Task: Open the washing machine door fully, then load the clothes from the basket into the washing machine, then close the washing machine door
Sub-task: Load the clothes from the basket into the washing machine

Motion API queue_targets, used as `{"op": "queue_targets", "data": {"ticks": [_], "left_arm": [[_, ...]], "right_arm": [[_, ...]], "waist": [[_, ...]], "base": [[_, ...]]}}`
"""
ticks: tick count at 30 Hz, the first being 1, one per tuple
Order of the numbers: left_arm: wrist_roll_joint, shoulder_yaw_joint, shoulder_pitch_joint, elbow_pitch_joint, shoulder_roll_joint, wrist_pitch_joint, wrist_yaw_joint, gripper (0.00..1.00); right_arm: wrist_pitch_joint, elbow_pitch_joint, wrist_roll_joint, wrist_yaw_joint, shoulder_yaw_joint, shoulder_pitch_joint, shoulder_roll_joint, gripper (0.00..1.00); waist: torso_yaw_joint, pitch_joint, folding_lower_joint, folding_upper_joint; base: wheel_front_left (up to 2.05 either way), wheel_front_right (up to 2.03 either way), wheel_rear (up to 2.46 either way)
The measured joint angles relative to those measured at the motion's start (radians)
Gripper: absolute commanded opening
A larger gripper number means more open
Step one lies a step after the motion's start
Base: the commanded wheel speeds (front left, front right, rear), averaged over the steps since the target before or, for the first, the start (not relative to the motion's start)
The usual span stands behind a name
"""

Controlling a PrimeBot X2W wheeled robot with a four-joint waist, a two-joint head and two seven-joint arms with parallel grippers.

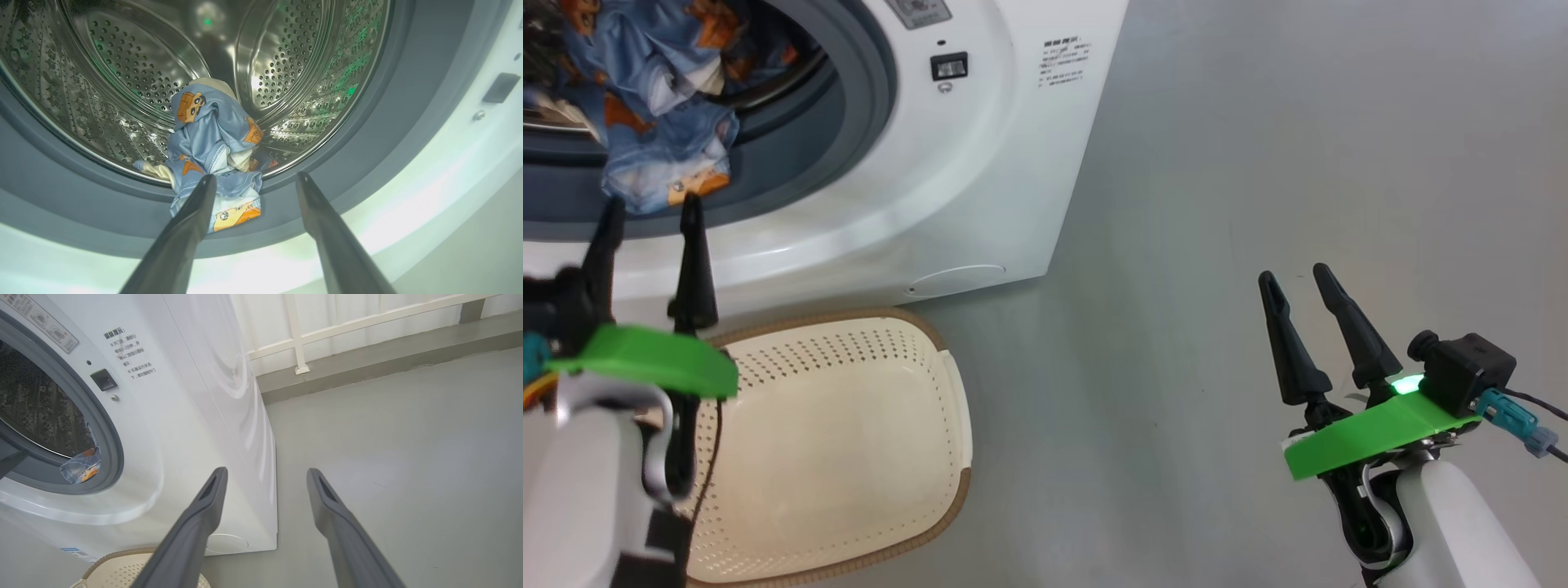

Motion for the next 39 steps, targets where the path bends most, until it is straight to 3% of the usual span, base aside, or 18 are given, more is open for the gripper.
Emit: {"op": "queue_targets", "data": {"ticks": [7, 15, 27, 35, 39], "left_arm": [[0.0, 0.041, 0.178, -0.121, -0.033, 0.0, 0.001, 1.0], [-0.037, 0.052, 0.258, -0.123, -0.051, 0.0, 0.0, 1.0], [-0.035, 0.036, 0.251, -0.164, -0.044, 0.018, 0.002, 1.0], [-0.036, 0.017, 0.114, -0.144, -0.011, 0.146, 0.001, 1.0], [-0.037, 0.01, 0.019, -0.062, 0.015, 0.224, 0.001, 1.0]], "right_arm": [[0.0, -0.002, 0.0, 0.0, -0.006, 0.019, -0.007, 1.0], [0.0, -0.005, 0.0, 0.0, -0.02, 0.02, -0.019, 1.0], [0.0, -0.007, 0.0, 0.0, -0.02, 0.023, -0.026, 1.0], [0.0, -0.006, 0.0, 0.0, -0.005, 0.04, -0.026, 1.0], [0.0, -0.006, 0.0, 0.0, 0.003, 0.04, -0.024, 1.0]], "waist": [[0.01, -0.02, 0.0, 0.0], [0.021, -0.028, 0.0001, 0.0], [0.025, -0.036, 0.0, 0.0], [0.019, -0.034, 0.0, 0.0], [0.008, -0.028, 0.0, 0.0]], "base": [[0.0, 0.0, 0.0], [0.0, 0.0, 0.0], [0.0, 0.0, 0.0], [0.0, 0.0, 0.0], [0.0, 0.0, 0.0]]}}
